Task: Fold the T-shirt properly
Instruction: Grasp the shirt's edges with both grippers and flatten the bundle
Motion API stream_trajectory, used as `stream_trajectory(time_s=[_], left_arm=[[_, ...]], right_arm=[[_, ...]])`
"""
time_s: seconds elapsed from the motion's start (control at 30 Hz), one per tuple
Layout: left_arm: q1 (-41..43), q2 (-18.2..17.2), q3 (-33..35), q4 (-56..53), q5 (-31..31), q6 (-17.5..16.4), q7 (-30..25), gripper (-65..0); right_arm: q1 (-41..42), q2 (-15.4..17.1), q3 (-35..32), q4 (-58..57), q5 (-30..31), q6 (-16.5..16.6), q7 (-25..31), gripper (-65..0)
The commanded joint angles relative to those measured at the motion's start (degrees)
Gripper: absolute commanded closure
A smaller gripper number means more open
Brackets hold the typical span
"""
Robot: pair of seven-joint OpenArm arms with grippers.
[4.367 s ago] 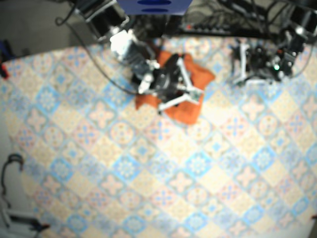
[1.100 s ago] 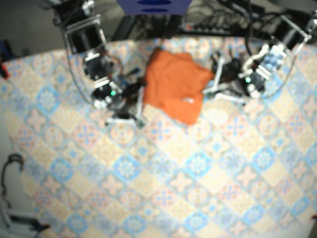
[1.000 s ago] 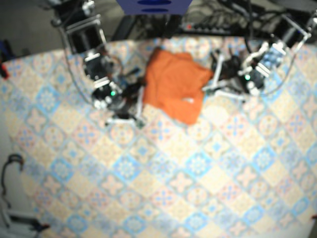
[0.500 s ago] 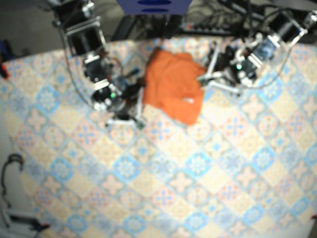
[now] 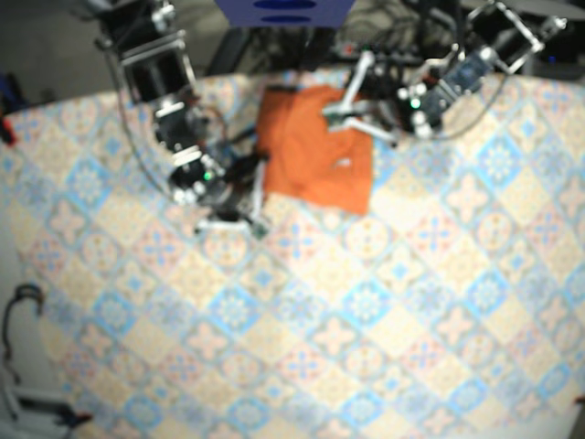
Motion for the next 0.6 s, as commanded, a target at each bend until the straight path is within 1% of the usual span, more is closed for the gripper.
stream_trajectory(time_s=[0.0, 0.17, 0.57], left_arm=[[-1.7, -0.6, -0.7, 0.7, 0.3, 0.4, -0.3, -14.3], [-3.5, -0.6, -0.7, 0.7, 0.2, 0.5, -0.1, -14.3], [-4.2, -0.8, -1.0, 0.7, 0.3, 0.6, -0.2, -14.3]], right_arm=[[-0.1, -0.1, -0.3, -0.2, -0.2, 0.9, -2.1, -9.3], [-0.1, -0.1, -0.3, -0.2, -0.2, 0.9, -2.1, -9.3], [-0.1, -0.1, -0.4, -0.2, -0.2, 0.9, -2.1, -9.3]])
